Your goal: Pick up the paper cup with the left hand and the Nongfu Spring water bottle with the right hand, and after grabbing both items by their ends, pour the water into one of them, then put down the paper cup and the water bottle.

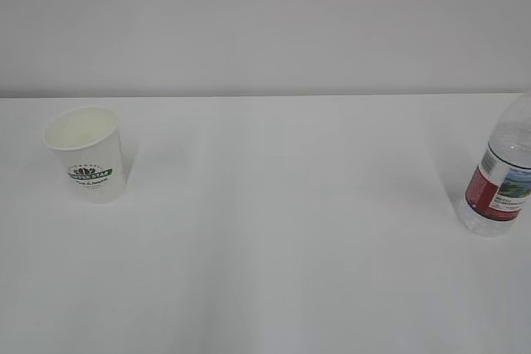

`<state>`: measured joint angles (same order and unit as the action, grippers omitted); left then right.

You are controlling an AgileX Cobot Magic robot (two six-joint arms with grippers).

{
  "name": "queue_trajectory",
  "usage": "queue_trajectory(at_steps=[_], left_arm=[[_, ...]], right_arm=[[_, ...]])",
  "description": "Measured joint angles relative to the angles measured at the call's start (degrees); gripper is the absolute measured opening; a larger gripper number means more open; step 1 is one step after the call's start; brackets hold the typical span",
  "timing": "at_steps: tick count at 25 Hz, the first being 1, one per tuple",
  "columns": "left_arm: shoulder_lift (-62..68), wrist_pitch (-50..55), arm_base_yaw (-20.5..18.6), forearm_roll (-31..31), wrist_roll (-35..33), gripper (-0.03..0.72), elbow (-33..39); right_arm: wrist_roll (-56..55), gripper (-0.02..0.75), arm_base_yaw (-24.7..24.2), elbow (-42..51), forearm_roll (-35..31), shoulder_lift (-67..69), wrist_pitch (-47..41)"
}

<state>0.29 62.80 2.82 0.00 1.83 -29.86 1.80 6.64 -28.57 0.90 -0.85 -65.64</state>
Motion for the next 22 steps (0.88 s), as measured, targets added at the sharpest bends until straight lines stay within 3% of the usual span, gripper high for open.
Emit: queue_trajectory(at_steps=[22], left_arm=[[0.0,0.0,0.0,0.0,0.0,0.589,0.0]], right_arm=[[0.0,0.589,0.0,0.0,0.0,0.0,0.0]])
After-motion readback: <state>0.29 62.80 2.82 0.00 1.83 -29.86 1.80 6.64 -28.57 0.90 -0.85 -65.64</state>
